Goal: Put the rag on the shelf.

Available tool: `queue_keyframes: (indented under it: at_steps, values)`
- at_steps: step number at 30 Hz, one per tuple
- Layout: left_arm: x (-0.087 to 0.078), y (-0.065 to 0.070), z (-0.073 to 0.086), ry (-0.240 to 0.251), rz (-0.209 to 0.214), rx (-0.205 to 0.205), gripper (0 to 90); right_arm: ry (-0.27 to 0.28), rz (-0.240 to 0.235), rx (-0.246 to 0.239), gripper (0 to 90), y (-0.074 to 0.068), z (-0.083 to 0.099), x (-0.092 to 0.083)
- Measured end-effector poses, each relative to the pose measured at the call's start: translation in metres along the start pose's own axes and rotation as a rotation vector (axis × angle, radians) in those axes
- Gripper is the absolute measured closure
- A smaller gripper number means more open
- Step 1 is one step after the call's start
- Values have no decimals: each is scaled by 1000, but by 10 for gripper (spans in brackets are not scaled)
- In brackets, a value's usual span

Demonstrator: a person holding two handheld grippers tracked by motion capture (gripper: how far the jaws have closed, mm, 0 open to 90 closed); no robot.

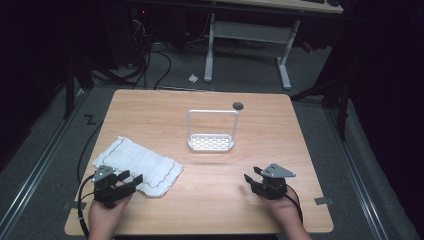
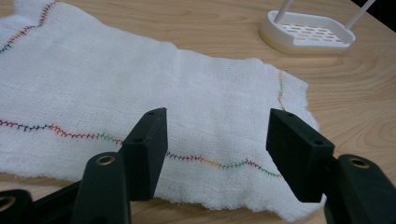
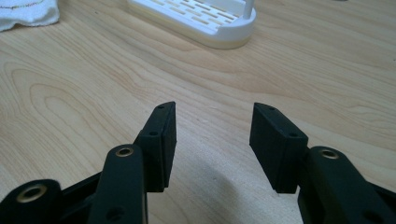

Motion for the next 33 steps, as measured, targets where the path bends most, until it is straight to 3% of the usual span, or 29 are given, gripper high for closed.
queue_keyframes:
  at_steps: [6, 8, 9, 10, 11, 12, 13, 14, 15, 17, 22, 23, 25, 26, 28, 29, 30, 31, 32, 33]
  values:
    - [7, 15, 6, -36, 29, 55, 412, 2, -3, -3, 522, -1, 1, -1]
    - [13, 26, 11, -83, 27, 70, 425, 5, -7, 2, 529, -1, 0, -1]
    - [17, 40, 12, -82, 42, 102, 521, -1, -11, 8, 536, -1, 1, 0]
    - [17, 40, 12, -82, 42, 102, 619, -1, -11, 8, 536, -1, 1, 0]
    - [24, 53, 14, -119, 28, 175, 812, -3, -17, 8, 543, -2, 1, 1]
    - [30, 55, 17, -150, -1, 237, 900, -4, -19, 10, 545, -3, 2, 2]
    - [36, 57, 21, -171, -18, 271, 900, -7, -20, 15, 547, -4, 2, 2]
    - [36, 57, 21, -171, -18, 271, 900, -9, -22, 14, 547, -4, 2, 3]
    - [44, 57, 29, -193, -7, 236, 900, -9, -24, 17, 548, -5, 2, 4]
    - [44, 59, 30, -196, -5, 248, 900, -10, -28, 13, 552, -6, 2, 3]
    - [33, 79, 41, -194, 93, 192, 900, -4, -36, 16, 562, -11, 0, 3]
    - [29, 90, 46, -199, 130, 200, 900, 4, -42, 27, 574, -17, -4, 5]
    - [27, 96, 48, -202, 145, 212, 900, 18, -74, 47, 609, -27, -9, 9]
    - [25, 107, 52, -211, 180, 227, 900, 19, -101, 53, 633, -36, -12, 12]
    - [25, 113, 54, -218, 199, 229, 900, 16, -114, 49, 654, -41, -13, 14]
    - [25, 119, 56, -221, 220, 244, 900, 7, -160, 33, 737, -60, -18, 23]
    - [25, 119, 56, -221, 220, 244, 900, 7, -160, 33, 737, -60, -18, 23]
    - [24, 122, 57, -219, 228, 273, 900, 9, -203, 32, 825, -77, -25, 31]
    - [24, 122, 57, -219, 228, 273, 900, 9, -203, 32, 825, -77, -25, 31]
    - [24, 122, 57, -222, 237, 259, 900, -7, -239, 9, 867, -94, -29, 42]
Point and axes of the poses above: each handheld gripper's, and its own axes: x roughly forward along the jaws, z roughly out of its underside, y roughly to its right, the point moved 9 cm from there along x, roughly forward along the jaws, and after that the axes turned 14 degrees about y, right-handed, at the moved point
